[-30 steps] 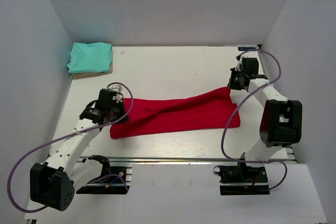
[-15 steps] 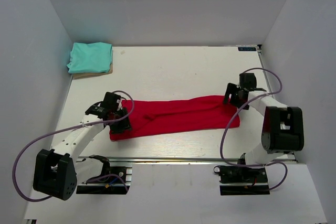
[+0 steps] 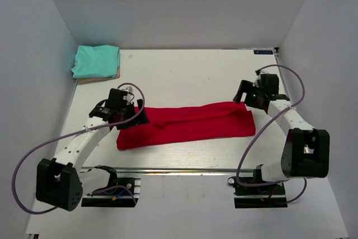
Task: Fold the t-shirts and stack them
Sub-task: Fold the other side of the tshirt into a rectangle
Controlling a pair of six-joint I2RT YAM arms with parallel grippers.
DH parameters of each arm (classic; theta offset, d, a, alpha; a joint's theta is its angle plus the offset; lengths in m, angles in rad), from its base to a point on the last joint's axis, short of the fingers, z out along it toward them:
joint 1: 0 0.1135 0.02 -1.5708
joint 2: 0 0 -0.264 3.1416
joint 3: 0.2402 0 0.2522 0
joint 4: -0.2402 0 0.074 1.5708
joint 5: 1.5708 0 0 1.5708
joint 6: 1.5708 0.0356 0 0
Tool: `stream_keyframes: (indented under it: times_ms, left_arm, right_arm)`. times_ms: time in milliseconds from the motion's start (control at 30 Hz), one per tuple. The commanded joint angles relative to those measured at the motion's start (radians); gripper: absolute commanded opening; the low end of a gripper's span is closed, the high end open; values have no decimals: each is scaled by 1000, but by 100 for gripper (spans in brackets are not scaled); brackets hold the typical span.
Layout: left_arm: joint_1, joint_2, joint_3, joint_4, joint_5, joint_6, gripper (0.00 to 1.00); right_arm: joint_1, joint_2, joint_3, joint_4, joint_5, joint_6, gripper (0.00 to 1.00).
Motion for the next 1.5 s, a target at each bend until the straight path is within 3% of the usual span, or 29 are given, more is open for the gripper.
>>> stream_keyframes:
  times_ms: [0, 133, 300, 567, 800, 1033, 1133, 1300, 1467]
  left_arm:
    - [0, 67, 27, 185, 104, 68, 100]
    - [-9, 193, 17, 369, 278, 109, 100]
    - [-39, 302, 37, 413, 337, 129, 100]
    - [-110, 388, 37, 485, 424, 129, 100]
    - [-183, 437, 28, 476, 500, 171, 100]
    - [-249, 448, -4, 323, 592, 200, 100]
    - [-270, 396, -15, 266, 592, 200, 100]
    - [-279, 272, 49, 169, 454, 200, 100]
    - [-266, 239, 122, 94, 147, 59, 100]
  right_arm:
    - [48, 17, 19, 126, -247, -59, 90]
    - [80, 113, 91, 111, -303, -74, 90]
    - [108, 195, 102, 99, -358, -56, 90]
    - [97, 212, 50, 14, -200, -22, 90]
    - [88, 247, 53, -3, -111, 35, 90]
    - [76, 275, 64, -9, -76, 70, 90]
    - [71, 276, 64, -12, -73, 76, 90]
    - [68, 267, 67, -12, -51, 64, 90]
    - [64, 224, 78, -52, 51, 64, 90]
